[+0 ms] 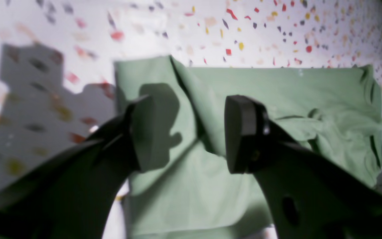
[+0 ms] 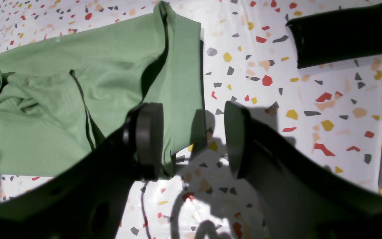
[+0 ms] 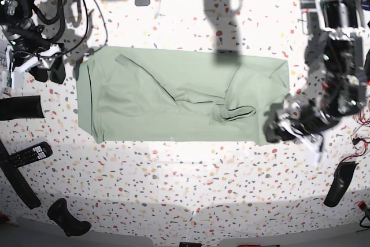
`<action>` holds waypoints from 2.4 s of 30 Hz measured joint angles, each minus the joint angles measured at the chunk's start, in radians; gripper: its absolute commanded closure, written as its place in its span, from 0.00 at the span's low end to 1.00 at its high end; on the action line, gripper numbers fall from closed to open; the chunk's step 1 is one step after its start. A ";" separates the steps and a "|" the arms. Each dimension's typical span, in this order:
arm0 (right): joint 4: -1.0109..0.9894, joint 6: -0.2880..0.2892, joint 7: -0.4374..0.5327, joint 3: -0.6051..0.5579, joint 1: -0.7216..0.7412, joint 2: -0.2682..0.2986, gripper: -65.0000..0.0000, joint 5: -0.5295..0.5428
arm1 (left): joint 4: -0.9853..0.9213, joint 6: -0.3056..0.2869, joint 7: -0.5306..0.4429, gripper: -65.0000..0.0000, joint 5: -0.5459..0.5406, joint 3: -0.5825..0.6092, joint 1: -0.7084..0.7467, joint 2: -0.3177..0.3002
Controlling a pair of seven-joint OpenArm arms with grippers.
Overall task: Fold the T-shirt properly
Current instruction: 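Fold the held end over the shirt with the left gripper and release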
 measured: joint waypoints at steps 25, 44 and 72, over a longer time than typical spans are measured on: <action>0.000 0.000 0.000 0.000 0.000 0.000 0.55 0.017 | -0.002 0.180 -0.150 0.52 0.315 -0.001 0.025 0.279; 0.000 0.000 0.000 0.000 0.000 0.000 0.55 0.029 | -0.002 0.265 -0.069 0.52 0.245 -0.001 0.042 0.280; 0.000 0.000 0.000 0.000 0.001 0.000 0.55 0.029 | -0.057 -0.016 -0.167 0.52 0.367 0.000 -0.021 0.377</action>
